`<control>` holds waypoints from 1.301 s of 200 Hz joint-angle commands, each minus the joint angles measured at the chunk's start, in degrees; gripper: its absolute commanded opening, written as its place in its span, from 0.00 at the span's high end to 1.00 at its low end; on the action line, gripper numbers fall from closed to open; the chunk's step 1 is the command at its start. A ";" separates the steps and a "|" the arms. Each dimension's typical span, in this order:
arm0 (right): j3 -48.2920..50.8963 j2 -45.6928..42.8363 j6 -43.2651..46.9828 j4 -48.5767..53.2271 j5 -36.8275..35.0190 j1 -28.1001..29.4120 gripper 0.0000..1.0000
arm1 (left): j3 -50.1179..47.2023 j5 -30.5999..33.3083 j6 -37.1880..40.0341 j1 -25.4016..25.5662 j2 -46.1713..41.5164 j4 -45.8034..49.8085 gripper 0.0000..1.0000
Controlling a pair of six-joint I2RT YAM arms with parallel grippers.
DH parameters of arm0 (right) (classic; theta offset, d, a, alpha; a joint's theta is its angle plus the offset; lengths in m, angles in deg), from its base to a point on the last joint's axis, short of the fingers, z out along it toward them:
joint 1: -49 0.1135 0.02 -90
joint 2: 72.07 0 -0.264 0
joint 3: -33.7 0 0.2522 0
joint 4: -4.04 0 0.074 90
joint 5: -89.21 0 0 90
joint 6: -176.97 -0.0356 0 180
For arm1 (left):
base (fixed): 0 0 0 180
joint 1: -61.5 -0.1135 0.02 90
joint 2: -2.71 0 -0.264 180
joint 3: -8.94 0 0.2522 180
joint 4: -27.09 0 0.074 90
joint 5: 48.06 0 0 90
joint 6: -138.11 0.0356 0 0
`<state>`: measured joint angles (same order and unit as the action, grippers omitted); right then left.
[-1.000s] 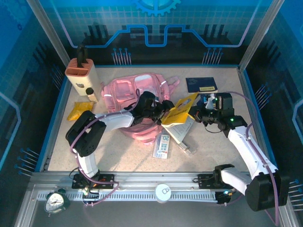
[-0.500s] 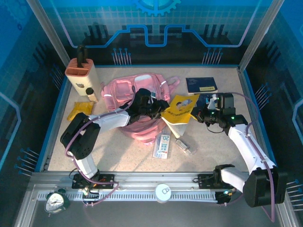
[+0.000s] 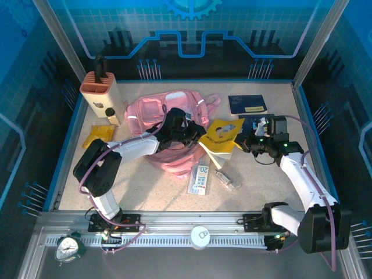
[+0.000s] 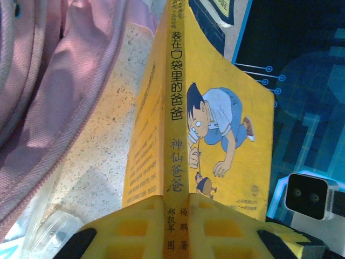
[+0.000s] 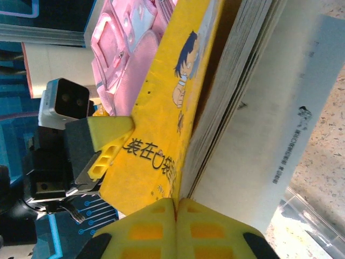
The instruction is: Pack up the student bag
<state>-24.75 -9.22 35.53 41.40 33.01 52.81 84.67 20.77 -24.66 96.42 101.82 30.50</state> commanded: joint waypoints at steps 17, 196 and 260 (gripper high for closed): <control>0.55 -2.16 -0.08 1.01 3.99 -0.81 0.59 | 5.22 -0.60 3.27 -0.19 -5.53 -2.37 1.00; 6.48 0.25 -36.50 -41.47 4.45 9.13 0.00 | 8.15 15.42 -0.23 0.98 -14.73 -6.84 1.00; 3.96 -3.50 -33.66 -35.11 2.33 8.70 0.15 | 5.69 17.73 4.93 0.77 -16.31 -0.98 1.00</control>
<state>-18.68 -10.99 0.47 4.48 35.96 61.38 90.77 36.73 -23.02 97.03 88.23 30.39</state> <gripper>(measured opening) 0.887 0.128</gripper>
